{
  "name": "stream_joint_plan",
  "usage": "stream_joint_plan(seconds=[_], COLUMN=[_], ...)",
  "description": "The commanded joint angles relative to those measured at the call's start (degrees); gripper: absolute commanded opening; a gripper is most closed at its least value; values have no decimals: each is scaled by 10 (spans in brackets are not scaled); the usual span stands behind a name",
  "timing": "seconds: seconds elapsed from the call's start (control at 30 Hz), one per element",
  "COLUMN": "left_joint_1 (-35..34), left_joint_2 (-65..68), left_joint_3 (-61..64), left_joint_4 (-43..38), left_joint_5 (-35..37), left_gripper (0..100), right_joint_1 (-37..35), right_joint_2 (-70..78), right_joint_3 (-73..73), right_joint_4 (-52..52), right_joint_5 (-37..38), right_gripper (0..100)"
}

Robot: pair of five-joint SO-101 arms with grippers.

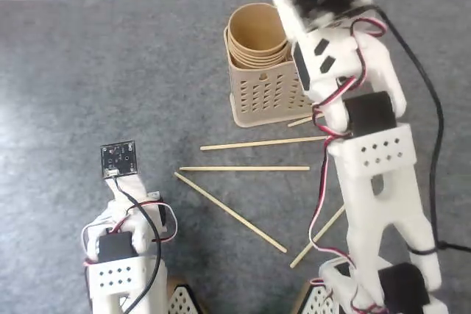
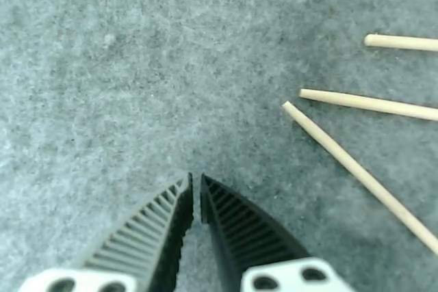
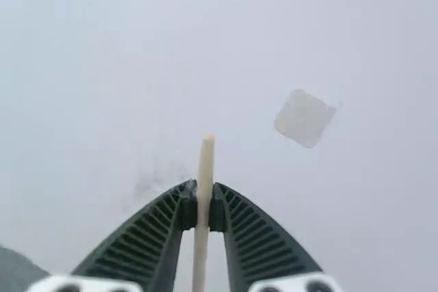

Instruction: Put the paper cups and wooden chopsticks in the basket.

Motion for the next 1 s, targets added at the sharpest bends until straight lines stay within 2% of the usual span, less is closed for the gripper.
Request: stream_joint_plan(seconds=[0.0, 0.2, 0.33, 0.43, 0.8, 0.87, 0.97], left_joint_1=[3, 3, 3, 3, 2, 2, 2], left_joint_2=[-7, -7, -7, -7, -7, -7, -7], left_joint_3=[-2, -2, -2, -2, -2, -2, -2], left_joint_4=[-6, -6, -6, -6, -6, -6, -6], left_joint_5=[-5, -5, -5, -5, -5, -5, -5], left_gripper=[12, 12, 12, 12, 12, 12, 12], right_joint_1=[13, 98, 135, 135, 104, 106, 100], right_joint_2=[10, 72, 98, 104, 26, 0, -49], right_joint_3=[-32, -27, 0, 40, 197, 215, 217], right_joint_4=[-28, -41, -29, -39, -46, -29, 42], right_joint_5=[-56, -69, -162, -194, -178, -137, -104], right_gripper=[6, 6, 6, 6, 6, 44, 210])
